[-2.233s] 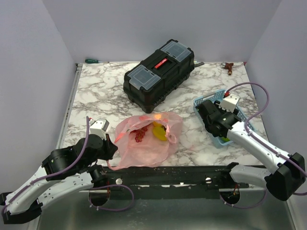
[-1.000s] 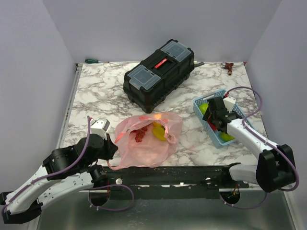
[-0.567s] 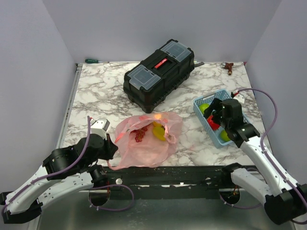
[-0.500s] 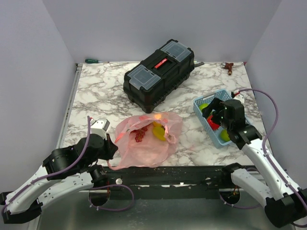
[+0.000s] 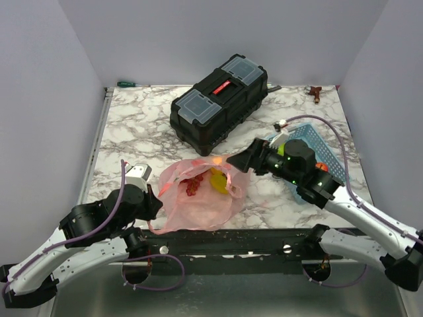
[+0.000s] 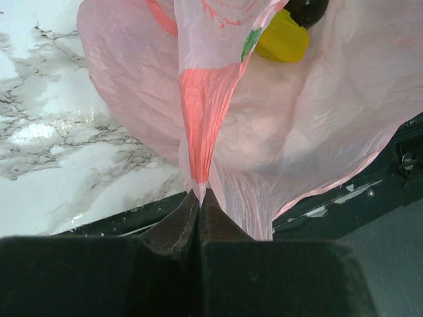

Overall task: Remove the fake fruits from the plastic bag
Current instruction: Take out the fake fruit from the plastic bag.

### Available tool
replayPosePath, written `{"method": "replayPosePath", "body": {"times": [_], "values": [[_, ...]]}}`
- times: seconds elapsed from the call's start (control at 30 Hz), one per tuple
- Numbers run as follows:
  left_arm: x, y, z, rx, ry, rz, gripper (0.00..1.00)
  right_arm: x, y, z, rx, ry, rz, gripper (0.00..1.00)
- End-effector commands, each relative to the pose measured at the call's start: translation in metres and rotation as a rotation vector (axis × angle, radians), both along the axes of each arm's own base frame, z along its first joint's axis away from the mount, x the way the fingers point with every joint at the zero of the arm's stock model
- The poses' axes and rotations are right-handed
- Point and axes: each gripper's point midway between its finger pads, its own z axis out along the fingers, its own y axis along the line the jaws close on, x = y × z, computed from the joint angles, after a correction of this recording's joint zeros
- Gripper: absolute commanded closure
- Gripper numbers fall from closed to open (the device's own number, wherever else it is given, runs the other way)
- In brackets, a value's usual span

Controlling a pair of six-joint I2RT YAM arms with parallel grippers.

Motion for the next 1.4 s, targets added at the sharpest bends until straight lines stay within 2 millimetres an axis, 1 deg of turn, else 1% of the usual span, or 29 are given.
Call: {"method": "replayPosePath", "body": {"times": [0.0, 0.07, 0.1, 0.13, 0.2, 0.27, 0.3, 0.33, 0.4, 0.43, 0.5, 0.57, 0.6, 0.67, 0.7, 0.77, 0.9, 1.0, 1.03, 1.07, 1.2, 1.27, 1.37], "values": [[0.001, -0.001, -0.003, 0.017, 0.002, -0.006, 1.00, -0.033, 0.059, 0.064, 0.109, -0.130, 0.136, 0.10], [0.001, -0.001, -0.003, 0.013, 0.000, -0.007, 1.00, -0.047, 0.078, 0.084, 0.131, -0.183, 0.161, 0.10], [0.001, -0.001, -0.003, 0.011, -0.002, -0.006, 1.00, -0.059, 0.089, 0.088, 0.130, -0.200, 0.191, 0.10], [0.001, 0.000, -0.002, 0.006, -0.006, -0.004, 1.00, -0.067, 0.099, 0.101, 0.159, -0.237, 0.210, 0.10], [0.001, 0.000, -0.002, 0.003, -0.007, -0.004, 1.00, -0.086, 0.121, 0.110, 0.147, -0.275, 0.264, 0.10], [0.001, 0.000, -0.002, 0.004, -0.006, -0.004, 1.00, -0.107, 0.145, 0.107, 0.101, -0.298, 0.330, 0.10], [0.001, 0.000, -0.002, 0.004, -0.006, -0.005, 1.00, -0.114, 0.157, 0.101, 0.060, -0.305, 0.358, 0.10], [0.001, -0.001, -0.002, 0.006, -0.005, -0.006, 1.00, -0.122, 0.169, 0.089, 0.009, -0.309, 0.383, 0.10], [0.001, -0.001, -0.002, 0.009, -0.003, -0.006, 1.00, -0.129, 0.181, 0.057, -0.130, -0.310, 0.378, 0.11], [0.001, -0.001, -0.002, 0.009, -0.003, -0.006, 1.00, -0.129, 0.182, 0.041, -0.198, -0.304, 0.358, 0.12], [0.001, -0.001, -0.002, 0.007, -0.004, -0.005, 1.00, -0.124, 0.179, 0.004, -0.331, -0.279, 0.311, 0.16], [0.001, 0.000, -0.001, 0.003, -0.007, -0.004, 1.00, -0.117, 0.169, -0.026, -0.424, -0.258, 0.263, 0.19], [0.001, 0.000, -0.001, -0.001, -0.010, -0.004, 1.00, -0.114, 0.163, -0.040, -0.465, -0.250, 0.244, 0.24], [0.000, 0.000, -0.001, -0.003, -0.011, -0.006, 1.00, -0.108, 0.150, -0.061, -0.542, -0.236, 0.200, 0.36], [0.000, 0.000, -0.001, -0.003, -0.011, -0.006, 1.00, -0.106, 0.145, -0.070, -0.582, -0.231, 0.181, 0.40], [0.000, 0.000, -0.001, -0.002, -0.010, -0.008, 1.00, -0.102, 0.135, -0.087, -0.670, -0.228, 0.159, 0.43], [0.001, -0.001, -0.002, 0.007, -0.006, -0.009, 1.00, -0.096, 0.125, -0.112, -0.850, -0.245, 0.118, 0.43], [0.001, -0.001, -0.002, 0.006, -0.006, -0.008, 1.00, -0.083, 0.108, -0.132, -1.025, -0.263, 0.008, 0.42], [0.001, 0.000, -0.002, 0.004, -0.007, -0.005, 1.00, -0.078, 0.101, -0.131, -1.071, -0.268, -0.042, 0.41], [0.001, 0.000, -0.002, 0.004, -0.007, -0.005, 1.00, -0.073, 0.093, -0.136, -1.146, -0.286, -0.081, 0.39], [0.001, -0.001, -0.002, 0.008, -0.004, -0.006, 1.00, -0.058, 0.079, -0.140, -1.310, -0.361, -0.222, 0.31], [0.001, -0.001, -0.002, 0.011, -0.002, -0.007, 1.00, -0.052, 0.078, -0.145, -1.362, -0.394, -0.252, 0.24], [0.001, 0.000, -0.003, 0.013, -0.001, -0.002, 1.00, -0.042, 0.075, -0.158, -1.429, -0.392, -0.257, 0.20]]}}
